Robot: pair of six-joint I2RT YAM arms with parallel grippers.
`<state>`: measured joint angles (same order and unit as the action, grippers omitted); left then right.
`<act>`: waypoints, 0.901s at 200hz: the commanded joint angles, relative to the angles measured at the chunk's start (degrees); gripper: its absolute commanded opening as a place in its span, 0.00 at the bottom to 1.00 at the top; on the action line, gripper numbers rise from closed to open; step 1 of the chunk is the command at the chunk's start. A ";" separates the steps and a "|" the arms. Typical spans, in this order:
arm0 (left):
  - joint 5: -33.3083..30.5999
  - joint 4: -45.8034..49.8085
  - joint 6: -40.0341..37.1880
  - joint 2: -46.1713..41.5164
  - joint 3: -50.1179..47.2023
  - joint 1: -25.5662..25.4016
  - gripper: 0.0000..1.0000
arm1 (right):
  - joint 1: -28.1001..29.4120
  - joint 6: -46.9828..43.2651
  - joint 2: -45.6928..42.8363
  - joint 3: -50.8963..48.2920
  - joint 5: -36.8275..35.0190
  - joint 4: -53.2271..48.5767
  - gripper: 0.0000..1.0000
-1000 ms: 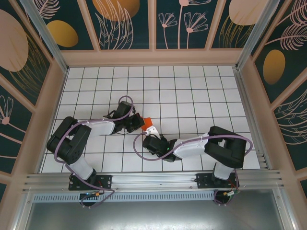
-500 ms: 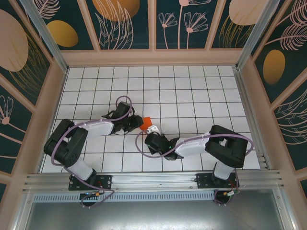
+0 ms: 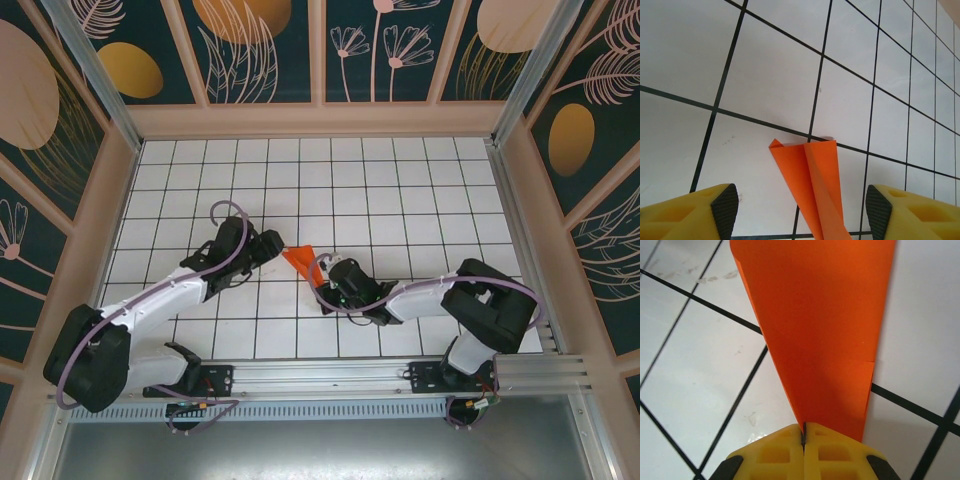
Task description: Fold a paper plane with a square sheet of paper (pick it up from the middle)
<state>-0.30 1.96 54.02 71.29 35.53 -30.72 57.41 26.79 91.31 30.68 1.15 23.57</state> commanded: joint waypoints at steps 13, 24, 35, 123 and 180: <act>2.43 -2.45 -1.09 -0.47 -1.99 0.35 0.71 | -1.91 2.68 -1.68 -1.91 7.29 6.46 0.00; 3.90 -3.63 -0.95 -0.19 -2.30 0.32 0.71 | -2.51 3.25 -1.75 -2.32 8.51 7.31 0.00; 5.50 -5.06 -0.69 0.14 -2.72 0.39 0.71 | -2.90 3.62 -1.67 -2.55 9.29 7.88 0.00; 11.19 -11.15 0.32 1.84 -4.50 0.34 0.74 | -4.76 6.12 0.63 -2.30 13.48 10.08 0.00; 12.14 -12.19 0.25 2.14 -5.60 0.34 0.73 | -5.93 9.39 3.73 -2.11 17.70 13.56 0.00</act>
<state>10.59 -7.99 54.15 72.93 31.14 -30.72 52.05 33.85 93.45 28.73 15.51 33.10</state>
